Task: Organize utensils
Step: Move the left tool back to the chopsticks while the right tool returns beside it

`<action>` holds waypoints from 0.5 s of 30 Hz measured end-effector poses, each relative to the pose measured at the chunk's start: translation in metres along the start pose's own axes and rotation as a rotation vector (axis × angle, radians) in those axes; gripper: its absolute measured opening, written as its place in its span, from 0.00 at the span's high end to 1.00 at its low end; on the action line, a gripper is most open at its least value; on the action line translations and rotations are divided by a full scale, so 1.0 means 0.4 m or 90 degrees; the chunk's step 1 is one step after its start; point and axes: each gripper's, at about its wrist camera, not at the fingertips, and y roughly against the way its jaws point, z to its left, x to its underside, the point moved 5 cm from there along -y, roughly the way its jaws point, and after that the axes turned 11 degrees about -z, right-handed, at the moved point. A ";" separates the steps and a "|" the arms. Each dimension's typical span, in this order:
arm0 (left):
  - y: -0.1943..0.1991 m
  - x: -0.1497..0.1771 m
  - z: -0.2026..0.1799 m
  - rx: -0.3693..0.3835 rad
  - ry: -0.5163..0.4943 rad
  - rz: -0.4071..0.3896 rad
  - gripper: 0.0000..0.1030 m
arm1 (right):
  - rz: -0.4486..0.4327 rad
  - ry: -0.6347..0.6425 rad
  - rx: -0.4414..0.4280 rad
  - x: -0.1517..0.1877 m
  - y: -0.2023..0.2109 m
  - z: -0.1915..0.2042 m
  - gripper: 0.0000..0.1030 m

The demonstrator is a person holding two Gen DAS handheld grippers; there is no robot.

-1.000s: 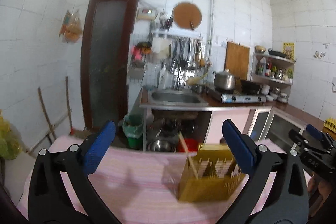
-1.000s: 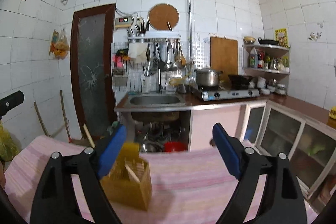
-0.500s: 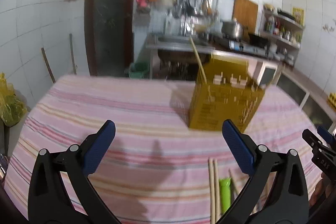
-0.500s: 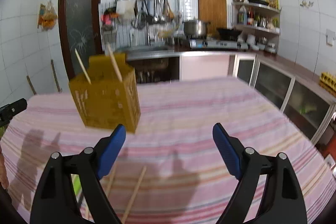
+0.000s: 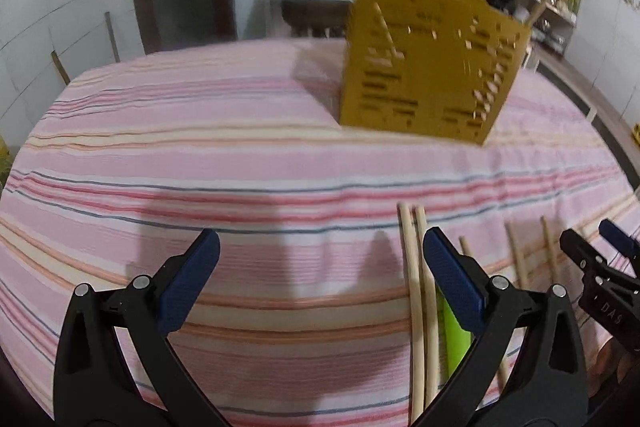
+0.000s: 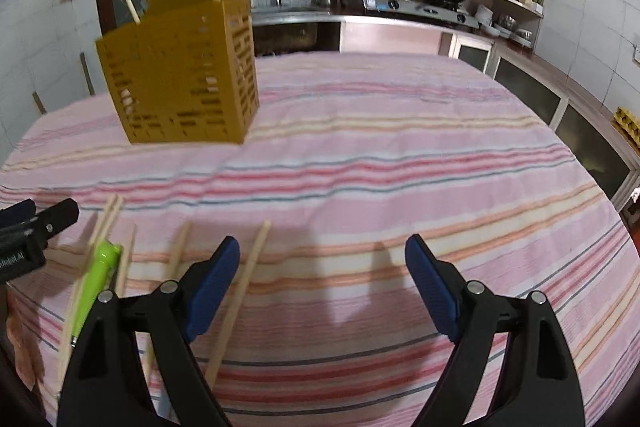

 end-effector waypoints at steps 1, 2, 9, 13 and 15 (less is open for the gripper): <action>-0.007 0.003 -0.009 -0.001 -0.007 0.005 0.05 | 0.004 0.000 0.002 0.000 -0.002 0.001 0.19; -0.015 0.009 -0.015 -0.003 -0.015 0.013 0.05 | 0.006 0.001 0.002 0.003 -0.001 0.005 0.19; -0.047 0.034 -0.020 0.002 -0.025 0.055 0.05 | 0.026 0.004 0.002 0.011 -0.009 0.012 0.19; -0.054 0.039 -0.020 0.000 -0.030 0.060 0.05 | 0.027 0.005 0.002 0.012 -0.007 0.013 0.19; -0.056 0.039 -0.020 -0.002 -0.032 0.060 0.05 | 0.027 0.008 0.004 0.010 -0.006 0.015 0.19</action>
